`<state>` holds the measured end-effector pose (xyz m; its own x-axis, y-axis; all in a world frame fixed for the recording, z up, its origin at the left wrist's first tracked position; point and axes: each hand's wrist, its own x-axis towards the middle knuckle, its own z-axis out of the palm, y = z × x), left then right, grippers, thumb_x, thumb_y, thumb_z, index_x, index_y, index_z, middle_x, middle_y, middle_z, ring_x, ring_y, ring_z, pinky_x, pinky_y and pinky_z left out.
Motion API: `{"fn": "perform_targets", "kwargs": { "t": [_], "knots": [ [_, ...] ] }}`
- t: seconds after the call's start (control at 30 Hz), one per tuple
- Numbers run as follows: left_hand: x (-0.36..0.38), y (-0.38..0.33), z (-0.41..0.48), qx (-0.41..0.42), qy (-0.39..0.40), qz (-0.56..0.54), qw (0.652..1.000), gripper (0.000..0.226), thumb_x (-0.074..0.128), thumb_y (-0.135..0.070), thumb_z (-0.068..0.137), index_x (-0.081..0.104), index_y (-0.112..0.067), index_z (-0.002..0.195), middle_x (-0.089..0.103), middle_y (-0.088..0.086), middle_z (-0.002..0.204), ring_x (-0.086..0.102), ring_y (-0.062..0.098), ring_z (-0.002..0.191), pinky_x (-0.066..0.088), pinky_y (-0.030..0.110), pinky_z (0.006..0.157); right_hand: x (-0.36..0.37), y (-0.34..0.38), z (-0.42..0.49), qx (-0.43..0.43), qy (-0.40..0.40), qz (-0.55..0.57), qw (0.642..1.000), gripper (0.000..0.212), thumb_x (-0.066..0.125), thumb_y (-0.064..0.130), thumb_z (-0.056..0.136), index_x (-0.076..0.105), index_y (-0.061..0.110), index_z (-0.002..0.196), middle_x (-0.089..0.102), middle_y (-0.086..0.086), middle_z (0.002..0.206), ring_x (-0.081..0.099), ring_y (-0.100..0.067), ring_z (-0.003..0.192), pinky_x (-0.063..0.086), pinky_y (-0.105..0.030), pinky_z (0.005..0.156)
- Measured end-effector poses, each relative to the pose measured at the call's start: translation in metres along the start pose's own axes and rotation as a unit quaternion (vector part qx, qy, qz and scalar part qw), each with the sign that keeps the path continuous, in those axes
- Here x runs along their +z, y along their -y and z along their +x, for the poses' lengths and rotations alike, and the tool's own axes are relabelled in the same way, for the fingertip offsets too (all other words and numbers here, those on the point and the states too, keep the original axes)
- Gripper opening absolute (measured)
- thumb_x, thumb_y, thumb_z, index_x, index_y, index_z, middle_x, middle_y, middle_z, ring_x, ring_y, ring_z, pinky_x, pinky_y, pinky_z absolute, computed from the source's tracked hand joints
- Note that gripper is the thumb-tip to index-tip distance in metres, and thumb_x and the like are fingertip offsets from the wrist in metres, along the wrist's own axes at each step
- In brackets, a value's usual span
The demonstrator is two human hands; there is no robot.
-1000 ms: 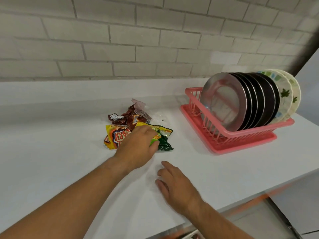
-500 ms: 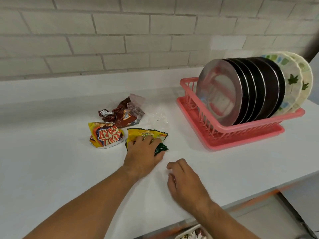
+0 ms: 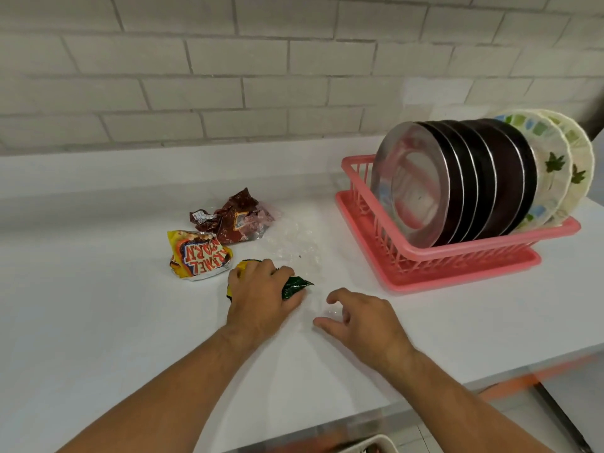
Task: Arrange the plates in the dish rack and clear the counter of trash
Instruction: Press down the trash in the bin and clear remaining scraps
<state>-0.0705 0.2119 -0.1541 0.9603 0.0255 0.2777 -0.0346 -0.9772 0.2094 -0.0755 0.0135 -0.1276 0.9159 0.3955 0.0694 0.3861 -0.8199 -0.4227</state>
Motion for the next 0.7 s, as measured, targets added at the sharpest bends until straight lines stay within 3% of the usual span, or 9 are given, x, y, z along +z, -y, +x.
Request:
{"fn": "perform_targets", "kwargs": {
  "t": [0.1, 0.2, 0.27, 0.37, 0.43, 0.53, 0.6, 0.67, 0.7],
  "knots": [
    [-0.015, -0.002, 0.008, -0.023, 0.008, -0.063, 0.998, 0.032, 0.066, -0.038, 0.083, 0.063, -0.021, 0.11, 0.048, 0.0, 0.097, 0.041, 0.02, 0.098, 0.044, 0.039, 0.084, -0.008, 0.003, 0.008, -0.012, 0.018, 0.013, 1.0, 0.028, 0.063, 0.047, 0.087, 0.058, 0.028, 0.108, 0.044, 0.017, 0.075, 0.046, -0.005, 0.073, 0.036, -0.021, 0.069],
    [-0.028, 0.0, 0.014, -0.024, -0.019, -0.102, 0.994, 0.03, 0.07, -0.02, 0.081, 0.063, -0.014, 0.109, 0.04, 0.0, 0.099, 0.035, 0.017, 0.099, 0.044, 0.03, 0.081, -0.011, 0.007, 0.012, -0.03, 0.009, 0.043, 0.999, 0.013, 0.053, 0.029, 0.096, 0.062, 0.021, 0.1, 0.051, 0.014, 0.084, 0.05, -0.007, 0.078, 0.04, -0.023, 0.072],
    [-0.036, 0.003, 0.016, -0.017, -0.053, -0.111, 0.992, 0.028, 0.073, -0.013, 0.078, 0.064, -0.009, 0.105, 0.04, 0.003, 0.1, 0.034, 0.016, 0.097, 0.039, 0.026, 0.078, -0.013, 0.008, 0.014, -0.028, 0.03, 0.065, 0.997, 0.021, 0.045, 0.019, 0.098, 0.062, 0.02, 0.11, 0.056, 0.012, 0.101, 0.056, -0.01, 0.088, 0.043, -0.02, 0.077],
    [-0.05, 0.005, 0.018, 0.01, -0.063, -0.141, 0.988, 0.029, 0.073, -0.007, 0.077, 0.062, -0.004, 0.104, 0.044, 0.007, 0.113, 0.044, 0.02, 0.103, 0.04, 0.025, 0.084, -0.019, 0.008, 0.012, 0.001, 0.061, 0.094, 0.994, 0.036, 0.037, 0.007, 0.095, 0.061, 0.02, 0.119, 0.058, 0.015, 0.098, 0.057, -0.01, 0.086, 0.046, -0.019, 0.074],
    [-0.063, 0.005, 0.02, 0.022, -0.055, -0.158, 0.986, 0.027, 0.068, -0.004, 0.08, 0.058, -0.005, 0.105, 0.049, 0.008, 0.117, 0.053, 0.022, 0.097, 0.045, 0.029, 0.081, -0.023, 0.008, 0.013, 0.006, 0.04, 0.101, 0.994, 0.039, 0.039, 0.007, 0.096, 0.061, 0.025, 0.123, 0.067, 0.007, 0.103, 0.062, -0.011, 0.09, 0.05, -0.022, 0.079],
    [-0.081, 0.004, 0.022, 0.026, -0.066, -0.165, 0.984, 0.018, 0.062, -0.002, 0.083, 0.056, -0.008, 0.098, 0.056, 0.003, 0.096, 0.054, 0.023, 0.081, 0.04, 0.03, 0.066, -0.027, 0.013, 0.018, -0.008, 0.01, 0.113, 0.994, 0.032, 0.044, 0.017, 0.099, 0.059, 0.033, 0.124, 0.062, 0.01, 0.07, 0.059, -0.004, 0.066, 0.048, -0.02, 0.063],
    [-0.087, 0.003, 0.022, 0.016, -0.072, -0.181, 0.981, 0.018, 0.058, 0.002, 0.082, 0.055, -0.011, 0.094, 0.054, -0.002, 0.083, 0.051, 0.019, 0.074, 0.036, 0.028, 0.059, -0.032, 0.019, 0.023, -0.008, -0.009, 0.098, 0.995, 0.016, 0.051, 0.037, 0.098, 0.066, 0.031, 0.098, 0.045, 0.01, 0.051, 0.046, -0.005, 0.049, 0.039, -0.022, 0.055],
    [-0.089, 0.003, 0.021, 0.004, -0.076, -0.203, 0.976, 0.022, 0.055, 0.005, 0.081, 0.056, -0.013, 0.094, 0.055, -0.001, 0.081, 0.05, 0.018, 0.073, 0.037, 0.028, 0.058, -0.035, 0.025, 0.025, -0.004, -0.024, 0.071, 0.997, 0.044, 0.051, 0.051, 0.094, 0.049, 0.022, 0.061, 0.037, 0.006, 0.047, 0.036, -0.01, 0.047, 0.037, -0.029, 0.053],
    [-0.09, 0.004, 0.021, 0.0, -0.078, -0.218, 0.973, 0.025, 0.053, 0.006, 0.08, 0.057, -0.014, 0.095, 0.057, 0.001, 0.082, 0.052, 0.019, 0.073, 0.042, 0.03, 0.059, -0.037, 0.029, 0.025, -0.001, -0.036, 0.065, 0.997, 0.054, 0.05, 0.052, 0.094, 0.038, 0.019, 0.054, 0.033, 0.005, 0.046, 0.032, -0.013, 0.047, 0.036, -0.032, 0.053]
  ]
}}
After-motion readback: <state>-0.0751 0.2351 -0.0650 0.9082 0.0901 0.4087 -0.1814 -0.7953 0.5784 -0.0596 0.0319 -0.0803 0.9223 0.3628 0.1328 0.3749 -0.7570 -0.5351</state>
